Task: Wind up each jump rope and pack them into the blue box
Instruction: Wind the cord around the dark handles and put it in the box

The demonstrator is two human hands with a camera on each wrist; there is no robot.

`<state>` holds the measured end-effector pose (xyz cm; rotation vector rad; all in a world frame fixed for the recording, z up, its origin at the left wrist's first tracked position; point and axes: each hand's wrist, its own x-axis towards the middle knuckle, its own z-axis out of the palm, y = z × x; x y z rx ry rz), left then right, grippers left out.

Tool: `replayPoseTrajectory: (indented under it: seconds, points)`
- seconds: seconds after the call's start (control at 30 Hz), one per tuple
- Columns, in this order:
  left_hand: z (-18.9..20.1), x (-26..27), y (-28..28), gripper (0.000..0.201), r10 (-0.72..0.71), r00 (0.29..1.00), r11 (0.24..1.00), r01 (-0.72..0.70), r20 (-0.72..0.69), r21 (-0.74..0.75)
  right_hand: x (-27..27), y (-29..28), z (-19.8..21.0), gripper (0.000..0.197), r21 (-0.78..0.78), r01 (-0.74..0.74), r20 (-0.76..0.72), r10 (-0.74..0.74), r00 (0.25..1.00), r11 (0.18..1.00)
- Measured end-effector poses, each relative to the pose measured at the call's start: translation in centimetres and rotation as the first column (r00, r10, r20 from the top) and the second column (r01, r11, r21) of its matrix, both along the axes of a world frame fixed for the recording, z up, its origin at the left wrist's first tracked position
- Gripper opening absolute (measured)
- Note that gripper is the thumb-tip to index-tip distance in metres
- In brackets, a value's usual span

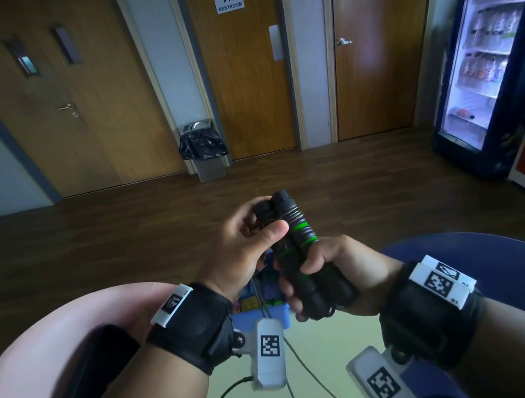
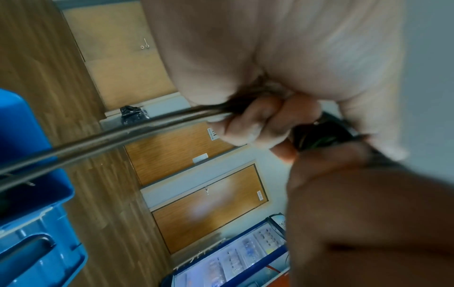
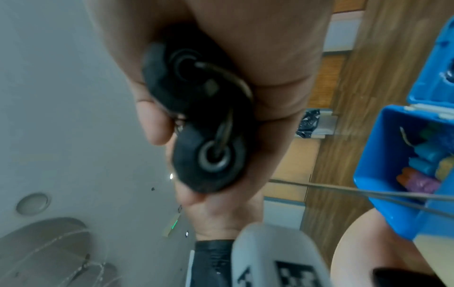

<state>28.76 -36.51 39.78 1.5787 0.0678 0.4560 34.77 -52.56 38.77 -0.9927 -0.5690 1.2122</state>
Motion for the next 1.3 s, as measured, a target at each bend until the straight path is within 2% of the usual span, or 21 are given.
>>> replayPoseTrajectory:
  seconds: [0.13,0.2,0.27,0.37,0.47,0.53,0.6,0.67,0.7,0.77,0.83,0.9,0.97,1.13,1.3]
  points:
    - [-1.2,0.2,-1.1,0.059,-0.174,0.984,0.959,0.177,0.035,-0.221,0.1,0.0,-0.8,0.037,0.155,-0.149,-0.161,0.174,0.972,0.977]
    - [-1.2,0.2,-2.0,0.061,-0.236,0.968,0.936,0.249,0.079,-0.25,0.0,0.2,-1.5,0.039,0.237,-0.221,-0.217,0.273,0.937,0.946]
    - [-1.1,0.6,-2.8,0.058,-0.207,0.973,0.94,0.226,0.097,-0.256,0.7,0.2,-2.2,0.04,0.234,-0.273,-0.177,0.317,0.932,0.933]
    - [-1.3,1.5,-3.1,0.043,-0.025,0.997,0.961,0.043,0.066,-0.274,2.5,-0.3,-2.9,0.049,-0.007,-0.256,-0.016,0.256,0.967,0.967]
    - [-2.6,2.8,-2.1,0.035,0.226,0.974,0.96,-0.228,-0.03,-0.162,3.2,-0.1,-3.2,0.049,-0.262,-0.008,0.203,0.064,0.977,0.965]
    - [-3.8,3.6,-1.5,0.039,0.331,0.939,0.94,-0.336,-0.093,-0.049,2.8,0.8,-3.5,0.044,-0.336,0.161,0.435,0.001,0.9,0.928]
    - [-4.8,4.2,-1.5,0.046,0.378,0.915,0.926,-0.374,-0.139,0.053,2.3,2.0,-4.1,0.034,-0.344,0.269,0.641,0.015,0.768,0.9]
    - [-5.3,4.4,-1.8,0.054,0.398,0.902,0.915,-0.377,-0.164,0.144,2.0,2.9,-4.7,0.02,-0.332,0.332,0.739,0.025,0.673,0.883]
    - [-5.4,4.5,-2.0,0.057,0.396,0.902,0.914,-0.368,-0.172,0.172,1.8,3.1,-5.0,0.018,-0.329,0.367,0.74,-0.003,0.673,0.87]
    - [-5.5,4.3,-2.1,0.059,0.37,0.914,0.923,-0.342,-0.169,0.175,1.5,2.9,-5.2,0.02,-0.315,0.409,0.663,-0.11,0.74,0.856]
    - [-5.5,3.8,-2.0,0.054,0.305,0.942,0.946,-0.283,-0.139,0.157,1.4,2.3,-5.0,0.022,-0.328,0.385,0.519,-0.175,0.836,0.863]
    - [-5.7,3.2,-1.6,0.046,0.201,0.974,0.976,-0.19,-0.1,0.11,1.6,1.5,-4.9,0.028,-0.333,0.26,0.308,-0.156,0.939,0.907]
    - [-6.1,2.7,-1.1,0.044,0.124,0.99,0.99,-0.119,-0.07,0.07,1.6,0.8,-4.8,0.034,-0.28,0.095,0.116,-0.065,0.991,0.955]
    - [-6.2,1.6,-1.4,0.042,0.044,0.998,0.998,-0.043,-0.036,0.04,1.2,-0.1,-5.8,0.03,-0.097,-0.084,-0.124,0.072,0.99,0.992]
    - [-6.1,1.0,-1.3,0.044,-0.043,0.998,0.999,0.042,-0.043,-0.007,0.9,-0.2,-6.2,0.034,0.067,-0.15,-0.19,0.16,0.969,0.986]
